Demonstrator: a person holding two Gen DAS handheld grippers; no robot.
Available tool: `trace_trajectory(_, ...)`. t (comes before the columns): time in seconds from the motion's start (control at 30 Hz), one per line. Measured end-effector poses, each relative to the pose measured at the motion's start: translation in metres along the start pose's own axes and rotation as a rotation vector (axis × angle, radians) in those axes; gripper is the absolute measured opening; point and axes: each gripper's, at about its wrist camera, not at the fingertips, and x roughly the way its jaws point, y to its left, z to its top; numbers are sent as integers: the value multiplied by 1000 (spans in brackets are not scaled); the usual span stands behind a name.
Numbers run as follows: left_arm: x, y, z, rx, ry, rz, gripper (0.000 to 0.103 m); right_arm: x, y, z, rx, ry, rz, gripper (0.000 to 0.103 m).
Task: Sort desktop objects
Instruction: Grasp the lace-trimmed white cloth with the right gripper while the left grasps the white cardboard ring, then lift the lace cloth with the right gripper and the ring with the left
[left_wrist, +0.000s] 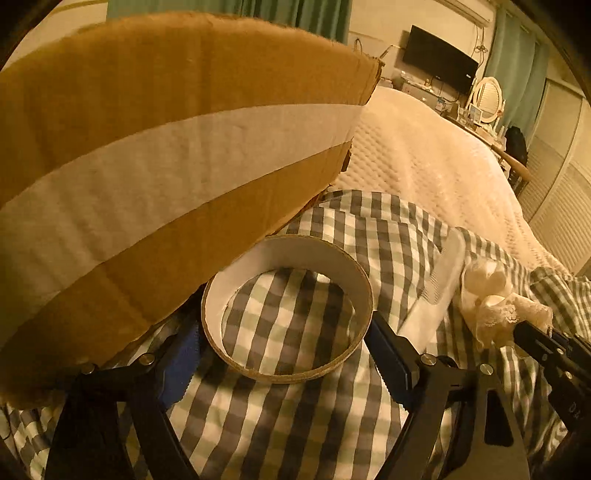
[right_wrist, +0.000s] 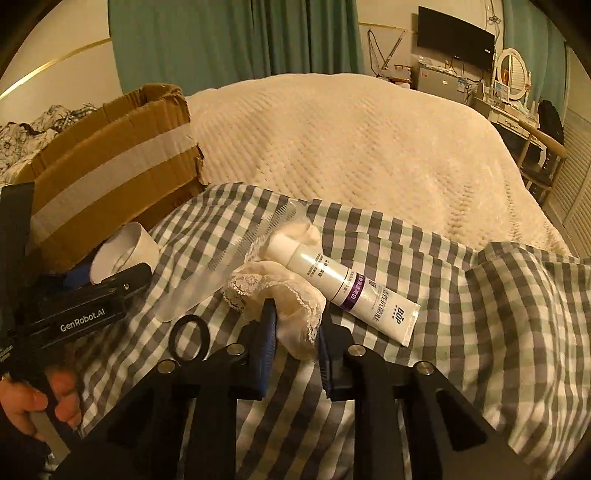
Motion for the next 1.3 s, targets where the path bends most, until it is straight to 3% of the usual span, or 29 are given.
trace_trajectory(0.37,-44,11,-32,41,21,-41,86,-50,15,-24,57,-37,28,18)
trace_trajectory(0.5,-62,22,-46,-12,39,-87,86,-67,20,-39,79,-55,16,18)
trace_trajectory(0.7,-89,21,-60,39,7,-81,86,-83,32,-59,76,-46,2,18)
trace_trajectory(1.17,-143,34,-48,74,-62,-88,86,-147,55,-49,10,-117,-36,18)
trace_trajectory(1.3,-155,42,-50,85,-86,-90,86,-147,47,-59,4,-47,-53,18)
